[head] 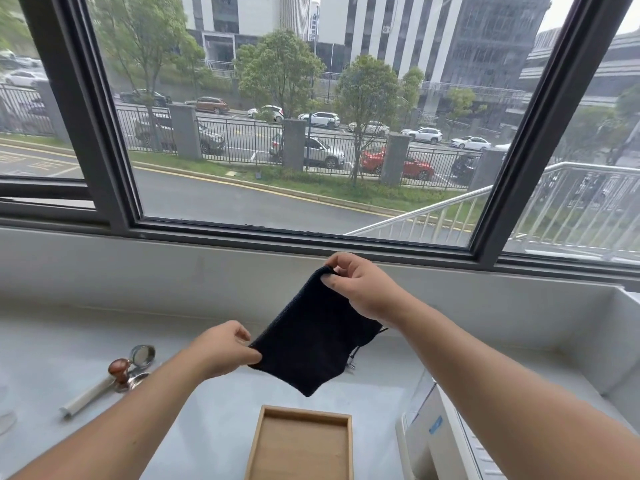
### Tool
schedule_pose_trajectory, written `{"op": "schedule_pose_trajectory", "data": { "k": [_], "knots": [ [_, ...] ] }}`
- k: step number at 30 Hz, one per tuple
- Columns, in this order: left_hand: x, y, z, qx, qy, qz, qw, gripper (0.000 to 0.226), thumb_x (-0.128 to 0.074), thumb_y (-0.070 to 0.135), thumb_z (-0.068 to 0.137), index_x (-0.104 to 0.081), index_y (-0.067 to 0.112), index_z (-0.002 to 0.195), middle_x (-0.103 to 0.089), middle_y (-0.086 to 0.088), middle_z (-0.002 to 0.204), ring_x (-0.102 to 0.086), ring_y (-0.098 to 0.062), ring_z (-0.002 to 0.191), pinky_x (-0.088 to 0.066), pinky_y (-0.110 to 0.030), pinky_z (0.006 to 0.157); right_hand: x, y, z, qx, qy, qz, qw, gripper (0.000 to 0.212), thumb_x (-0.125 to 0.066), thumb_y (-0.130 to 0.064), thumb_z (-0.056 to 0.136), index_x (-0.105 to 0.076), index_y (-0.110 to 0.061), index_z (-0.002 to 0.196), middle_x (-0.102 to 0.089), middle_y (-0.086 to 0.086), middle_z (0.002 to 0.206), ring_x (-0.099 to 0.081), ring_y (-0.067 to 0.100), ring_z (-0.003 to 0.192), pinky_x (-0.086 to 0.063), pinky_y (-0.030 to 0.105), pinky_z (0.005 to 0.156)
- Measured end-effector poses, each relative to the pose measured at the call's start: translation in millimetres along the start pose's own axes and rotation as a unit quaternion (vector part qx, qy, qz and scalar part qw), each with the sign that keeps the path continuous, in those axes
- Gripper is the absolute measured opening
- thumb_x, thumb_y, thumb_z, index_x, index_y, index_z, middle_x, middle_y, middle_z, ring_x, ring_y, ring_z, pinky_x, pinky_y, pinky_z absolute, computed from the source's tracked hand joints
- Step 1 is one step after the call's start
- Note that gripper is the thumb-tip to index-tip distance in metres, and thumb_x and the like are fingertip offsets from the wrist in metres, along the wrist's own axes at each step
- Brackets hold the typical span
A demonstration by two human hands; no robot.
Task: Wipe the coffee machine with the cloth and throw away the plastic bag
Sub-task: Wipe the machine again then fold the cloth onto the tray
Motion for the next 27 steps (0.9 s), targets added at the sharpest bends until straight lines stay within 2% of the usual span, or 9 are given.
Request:
{"op": "schedule_pose_trajectory", "data": {
  "k": [2,3,5,8,11,15,17,22,27],
  "knots": [
    [-11.0,12.9,-7.3,-0.04,-0.08,-0.088,0.992,0.073,-0.085,0.054,0.065,-0.054,0.042,0.129,-0.057,0.02,0.126,-0.061,-0.005,0.113,-0.05,-0.022,0.078,-8.0,-13.0,2.9,0.007,-0.037,-0.03,0.999,0.004,-0.066,-0.031,0.1,-0.067,-0.032,0.097,-0.075,-0.005,0.091,-0.063,0.01,0.075,-0.052,0.033,0.075],
    [-15.3,22.8,-11.9,-0.069,-0.106,-0.123,0.984,0.08,-0.089,0.053,0.064,-0.051,0.045,0.134,-0.053,0.022,0.132,-0.056,-0.005,0.123,-0.05,-0.023,0.085,-12.3,-18.6,3.5,0.01,-0.057,-0.044,0.997,0.006,-0.066,-0.032,0.1,-0.068,-0.033,0.095,-0.075,-0.008,0.088,-0.065,0.008,0.074,-0.053,0.03,0.074],
    [-21.1,42.2,-17.1,-0.122,-0.127,-0.176,0.969,0.074,-0.092,0.048,0.066,-0.056,0.051,0.131,-0.06,0.026,0.135,-0.053,0.0,0.13,-0.051,-0.029,0.1,-19.5,-25.8,3.9,0.017,-0.086,-0.068,0.994,0.009,-0.066,-0.03,0.1,-0.068,-0.034,0.093,-0.075,-0.01,0.084,-0.067,0.007,0.073,-0.055,0.026,0.073],
    [-25.0,65.1,-20.1,-0.168,-0.108,-0.193,0.961,0.04,-0.084,0.034,0.074,-0.071,0.043,0.111,-0.078,0.016,0.112,-0.072,-0.002,0.107,-0.06,-0.04,0.097,-22.3,-27.1,3.3,0.024,-0.094,-0.091,0.991,0.007,-0.066,-0.029,0.1,-0.069,-0.034,0.095,-0.076,-0.012,0.085,-0.067,0.005,0.073,-0.055,0.021,0.071],
    [-20.4,69.0,-18.0,-0.164,-0.052,-0.16,0.972,0.017,-0.077,0.028,0.08,-0.076,0.028,0.097,-0.081,0.009,0.095,-0.077,-0.011,0.09,-0.062,-0.047,0.092,-14.5,-21.4,2.3,0.026,-0.073,-0.117,0.99,0.009,-0.066,-0.032,0.098,-0.068,-0.039,0.092,-0.075,-0.011,0.081,-0.063,0.004,0.067,-0.052,0.019,0.064],
    [-15.1,58.8,-12.3,-0.136,-0.033,-0.131,0.982,0.006,-0.078,0.033,0.082,-0.075,0.029,0.086,-0.08,0.004,0.086,-0.076,-0.019,0.084,-0.062,-0.043,0.084,0.0,-1.0,-0.2,0.011,-0.025,-0.143,0.989,0.014,-0.066,-0.031,0.097,-0.068,-0.041,0.088,-0.06,-0.021,0.064,-0.051,0.0,0.054,-0.042,0.016,0.055],
    [-14.2,55.5,-9.8,-0.13,-0.022,-0.105,0.986,0.003,-0.076,0.033,0.086,-0.074,0.033,0.084,-0.079,0.008,0.084,-0.075,-0.015,0.081,-0.06,-0.037,0.079,4.6,10.2,-3.5,0.005,0.001,-0.145,0.989,0.015,-0.066,-0.03,0.098,-0.067,-0.041,0.088,-0.061,-0.021,0.066,-0.05,-0.001,0.053,-0.041,0.017,0.055],
    [-9.2,55.1,-0.9,-0.104,0.036,-0.021,0.994,0.014,-0.068,0.047,0.089,-0.072,0.035,0.084,-0.074,0.02,0.074,-0.071,-0.01,0.077,-0.058,-0.035,0.074,2.4,24.8,-18.9,0.011,0.036,-0.114,0.993,0.009,-0.067,-0.032,0.096,-0.069,-0.041,0.093,-0.063,-0.017,0.074,-0.053,0.0,0.054,-0.04,0.012,0.05],
    [-7.0,60.2,3.1,-0.083,0.036,-0.128,0.988,0.012,-0.068,0.033,0.091,-0.074,0.029,0.082,-0.077,0.009,0.075,-0.073,-0.016,0.076,-0.057,-0.033,0.067,-13.0,23.6,-36.9,0.018,0.011,-0.071,0.997,0.01,-0.068,-0.029,0.095,-0.072,-0.038,0.094,-0.066,-0.02,0.073,-0.058,0.0,0.061,-0.049,0.018,0.057]
  ]
}}
Point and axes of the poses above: each hand's wrist, its own z-axis towards the middle knuckle, its own x-axis out of the back of the hand, y = z × x, the point moved 4 cm from there along z, towards the middle knuckle
